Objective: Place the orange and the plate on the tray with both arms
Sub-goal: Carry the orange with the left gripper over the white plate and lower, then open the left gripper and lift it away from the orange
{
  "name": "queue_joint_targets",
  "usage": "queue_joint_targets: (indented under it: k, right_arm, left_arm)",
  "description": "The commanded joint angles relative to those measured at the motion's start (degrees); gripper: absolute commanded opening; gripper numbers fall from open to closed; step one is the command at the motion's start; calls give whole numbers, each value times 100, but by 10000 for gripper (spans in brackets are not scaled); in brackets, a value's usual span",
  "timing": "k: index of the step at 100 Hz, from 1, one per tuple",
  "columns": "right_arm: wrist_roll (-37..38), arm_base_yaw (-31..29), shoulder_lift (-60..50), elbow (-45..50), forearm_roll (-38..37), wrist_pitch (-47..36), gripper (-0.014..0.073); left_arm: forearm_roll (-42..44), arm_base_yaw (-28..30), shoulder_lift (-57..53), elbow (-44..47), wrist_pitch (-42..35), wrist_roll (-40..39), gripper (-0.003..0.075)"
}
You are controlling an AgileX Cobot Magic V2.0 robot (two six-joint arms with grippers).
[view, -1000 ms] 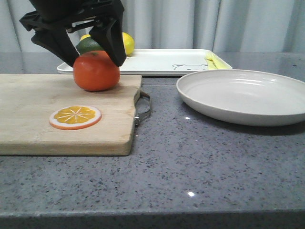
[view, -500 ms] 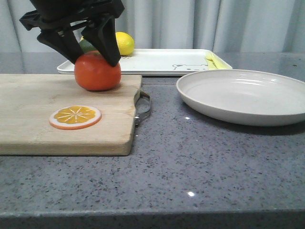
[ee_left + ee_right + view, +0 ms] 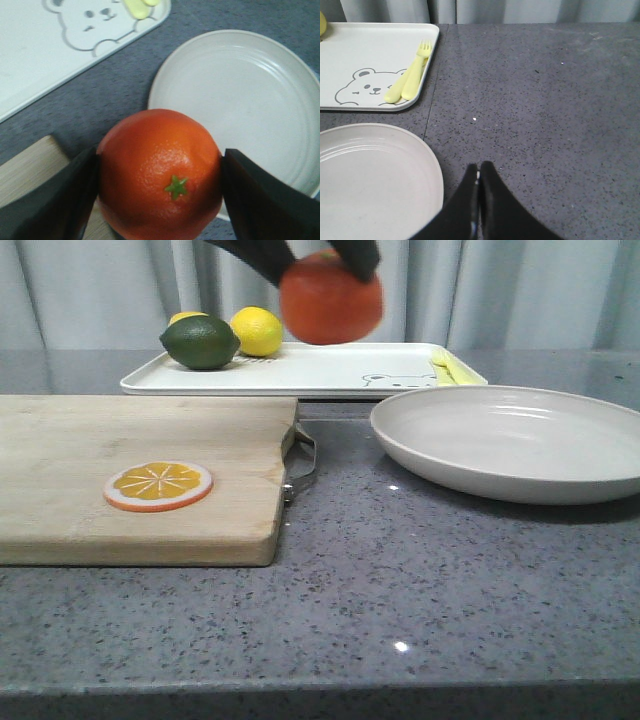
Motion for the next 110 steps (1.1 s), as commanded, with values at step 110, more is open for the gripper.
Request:
queue_joint_targets:
  k: [110]
  right_arm:
    - [-42,-15,-5,-196,-6,-444,-58]
  left_arm:
    - [-322,-757,1291,-1485,9,125,559]
